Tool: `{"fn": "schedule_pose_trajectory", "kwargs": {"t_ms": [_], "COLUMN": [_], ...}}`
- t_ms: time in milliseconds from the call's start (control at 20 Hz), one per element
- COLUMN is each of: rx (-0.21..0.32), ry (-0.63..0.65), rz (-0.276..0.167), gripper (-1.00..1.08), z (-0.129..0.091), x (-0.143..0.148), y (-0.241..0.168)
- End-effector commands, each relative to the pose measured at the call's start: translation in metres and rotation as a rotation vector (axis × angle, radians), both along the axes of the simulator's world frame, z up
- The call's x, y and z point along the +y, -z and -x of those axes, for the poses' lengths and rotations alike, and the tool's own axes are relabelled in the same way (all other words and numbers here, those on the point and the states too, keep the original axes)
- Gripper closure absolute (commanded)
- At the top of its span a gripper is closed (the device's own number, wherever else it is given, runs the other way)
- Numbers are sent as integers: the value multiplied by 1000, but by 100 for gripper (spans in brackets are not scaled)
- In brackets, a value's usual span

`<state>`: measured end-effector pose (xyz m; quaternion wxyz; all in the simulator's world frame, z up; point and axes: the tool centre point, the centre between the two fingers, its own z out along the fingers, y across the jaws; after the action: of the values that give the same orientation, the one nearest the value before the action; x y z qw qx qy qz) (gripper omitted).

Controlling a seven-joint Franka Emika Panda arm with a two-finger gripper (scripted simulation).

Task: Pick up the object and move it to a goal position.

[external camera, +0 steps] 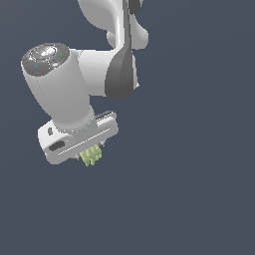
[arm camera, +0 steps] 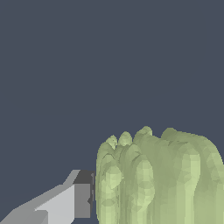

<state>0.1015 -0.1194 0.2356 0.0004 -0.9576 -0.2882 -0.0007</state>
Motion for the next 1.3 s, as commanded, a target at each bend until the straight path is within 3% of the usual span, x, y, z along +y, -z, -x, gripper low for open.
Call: {"fn": "schedule_pose_trajectory", "kwargs": {"t_ms": [0,600,1250], "rx": [1,1,1], "ry": [-1,-1,0], "rz": [0,1,1], "gripper": [108,108,108], "z": [-5,-22,-33], "x": [-14,-63,-88], "y": [-13,-57,-78]}}
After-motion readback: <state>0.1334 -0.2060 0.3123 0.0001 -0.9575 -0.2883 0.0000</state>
